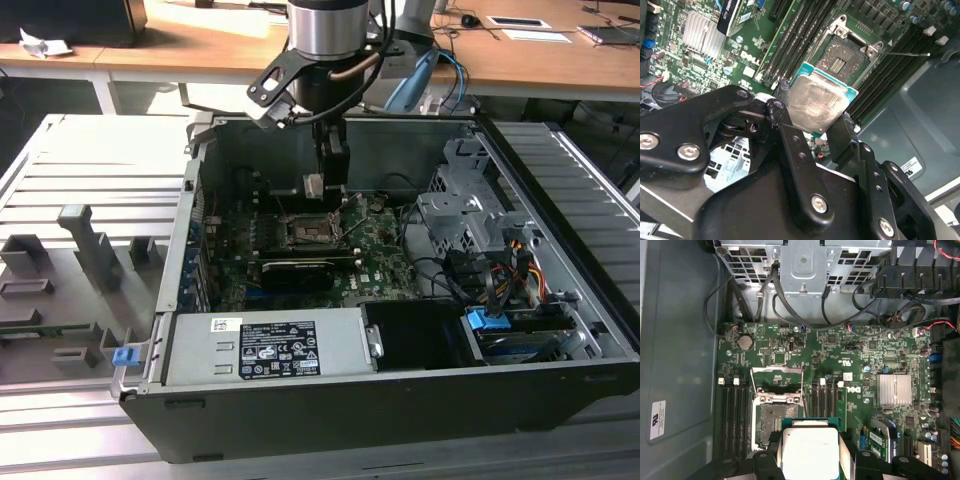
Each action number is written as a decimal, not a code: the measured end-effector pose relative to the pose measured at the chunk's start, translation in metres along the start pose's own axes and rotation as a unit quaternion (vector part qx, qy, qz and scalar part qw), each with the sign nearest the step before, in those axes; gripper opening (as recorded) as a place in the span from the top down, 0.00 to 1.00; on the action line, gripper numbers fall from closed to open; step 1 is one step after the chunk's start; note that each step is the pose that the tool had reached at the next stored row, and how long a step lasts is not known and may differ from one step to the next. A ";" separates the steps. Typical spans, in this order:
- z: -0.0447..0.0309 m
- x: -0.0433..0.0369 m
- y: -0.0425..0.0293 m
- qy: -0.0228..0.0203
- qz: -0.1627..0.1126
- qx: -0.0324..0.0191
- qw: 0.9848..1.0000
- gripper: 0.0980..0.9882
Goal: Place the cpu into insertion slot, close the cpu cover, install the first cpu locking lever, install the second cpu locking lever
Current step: 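Place the cpu into insertion slot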
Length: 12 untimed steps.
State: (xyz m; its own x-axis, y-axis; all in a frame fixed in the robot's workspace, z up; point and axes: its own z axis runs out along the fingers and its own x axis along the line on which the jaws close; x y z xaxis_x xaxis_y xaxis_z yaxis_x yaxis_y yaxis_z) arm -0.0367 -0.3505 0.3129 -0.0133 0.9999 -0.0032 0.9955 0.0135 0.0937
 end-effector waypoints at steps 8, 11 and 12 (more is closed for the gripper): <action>0.0076 0.0004 -0.0016 0.000 0.000 0.000 1.000 0.50; 0.0086 0.0004 -0.0016 0.000 0.000 0.000 1.000 0.50; 0.0088 0.0004 -0.0016 0.000 0.000 0.000 1.000 0.50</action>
State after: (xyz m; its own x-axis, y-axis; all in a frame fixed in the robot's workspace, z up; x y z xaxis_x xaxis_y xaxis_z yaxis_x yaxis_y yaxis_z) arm -0.0375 -0.3502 0.3040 -0.0133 0.9999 -0.0037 0.9955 0.0136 0.0934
